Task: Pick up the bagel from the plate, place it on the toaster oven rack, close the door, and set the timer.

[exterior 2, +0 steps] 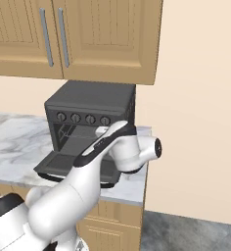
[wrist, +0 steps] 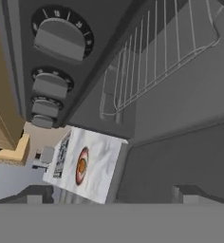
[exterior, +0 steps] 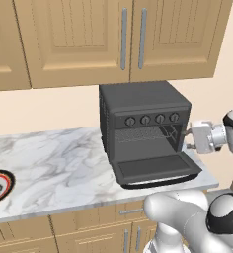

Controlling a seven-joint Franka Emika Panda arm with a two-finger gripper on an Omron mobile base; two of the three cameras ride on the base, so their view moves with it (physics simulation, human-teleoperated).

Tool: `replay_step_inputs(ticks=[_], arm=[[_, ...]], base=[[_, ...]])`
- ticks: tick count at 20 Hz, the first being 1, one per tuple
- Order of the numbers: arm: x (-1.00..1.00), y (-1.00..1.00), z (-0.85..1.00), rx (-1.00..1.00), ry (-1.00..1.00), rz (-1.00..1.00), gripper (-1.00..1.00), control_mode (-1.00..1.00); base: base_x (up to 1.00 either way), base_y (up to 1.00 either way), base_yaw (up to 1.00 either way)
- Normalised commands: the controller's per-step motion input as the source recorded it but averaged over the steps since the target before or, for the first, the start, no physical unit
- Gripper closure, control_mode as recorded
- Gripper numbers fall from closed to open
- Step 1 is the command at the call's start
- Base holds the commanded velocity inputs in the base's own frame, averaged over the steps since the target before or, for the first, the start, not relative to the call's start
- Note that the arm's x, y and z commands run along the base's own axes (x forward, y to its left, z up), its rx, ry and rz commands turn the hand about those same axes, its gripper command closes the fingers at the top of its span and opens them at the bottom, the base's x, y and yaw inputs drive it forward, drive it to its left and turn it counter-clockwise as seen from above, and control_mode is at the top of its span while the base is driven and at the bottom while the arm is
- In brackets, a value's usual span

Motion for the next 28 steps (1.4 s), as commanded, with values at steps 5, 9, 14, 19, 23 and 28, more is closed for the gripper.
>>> replay_step_inputs(ticks=[5,9,14,19,23,28], arm=[[0.2,0.23,-0.2,0.0,-0.1,0.0,-1.0,-1.0],[0.16,0.21,-0.13,0.0,-0.21,0.0,-1.0,-1.0],[0.22,0.15,-0.12,0.0,-0.1,-0.03,-1.0,-1.0],[0.44,0.01,-0.13,0.0,0.0,-0.03,-1.0,-1.0],[0.42,0.0,-0.16,0.0,0.0,-0.02,-1.0,-1.0],[0.33,0.0,-0.27,0.0,0.0,-0.01,-1.0,-1.0]], base=[[0.0,0.0,0.0],[0.0,0.0,0.0],[0.0,0.0,0.0],[0.0,0.0,0.0],[0.0,0.0,0.0],[0.0,0.0,0.0]])
